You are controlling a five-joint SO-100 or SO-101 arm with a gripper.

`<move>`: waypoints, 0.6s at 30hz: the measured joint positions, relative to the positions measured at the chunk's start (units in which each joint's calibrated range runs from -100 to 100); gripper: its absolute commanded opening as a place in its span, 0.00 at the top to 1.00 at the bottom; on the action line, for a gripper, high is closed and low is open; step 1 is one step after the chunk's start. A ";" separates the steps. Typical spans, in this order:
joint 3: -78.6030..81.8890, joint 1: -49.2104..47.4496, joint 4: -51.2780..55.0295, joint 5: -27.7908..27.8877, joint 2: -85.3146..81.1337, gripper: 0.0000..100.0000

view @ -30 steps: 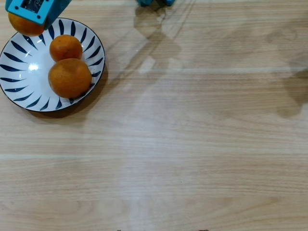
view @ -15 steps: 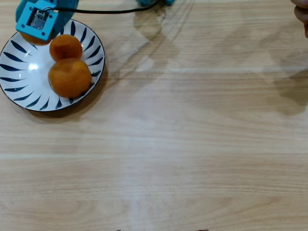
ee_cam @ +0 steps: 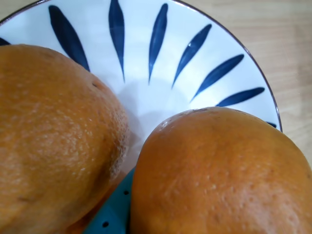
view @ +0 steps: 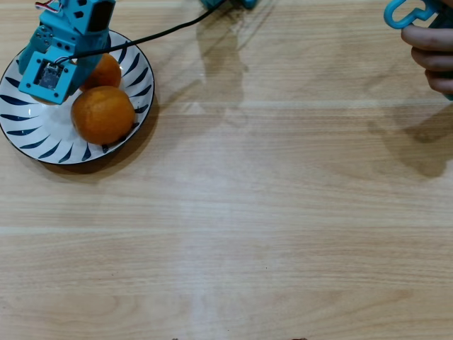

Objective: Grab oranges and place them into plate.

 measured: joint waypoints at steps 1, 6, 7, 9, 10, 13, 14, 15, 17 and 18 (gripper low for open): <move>-0.09 -0.08 -0.09 0.00 0.08 0.67; -0.09 -0.59 -0.09 -2.87 0.08 0.51; -0.44 -0.76 -0.09 -3.08 0.00 0.52; -0.97 -1.01 -0.09 -3.44 -0.08 0.55; -1.06 -1.10 -0.09 -3.50 -0.08 0.57; -1.06 -2.28 -0.09 -3.55 -0.08 0.66; -1.06 -2.95 -0.17 -3.55 -0.08 0.71; -1.06 -3.38 -0.17 -3.55 -0.08 0.76; -1.15 -4.22 -0.17 -2.45 -0.08 0.89; -1.15 -4.90 -0.17 -1.56 -0.17 0.97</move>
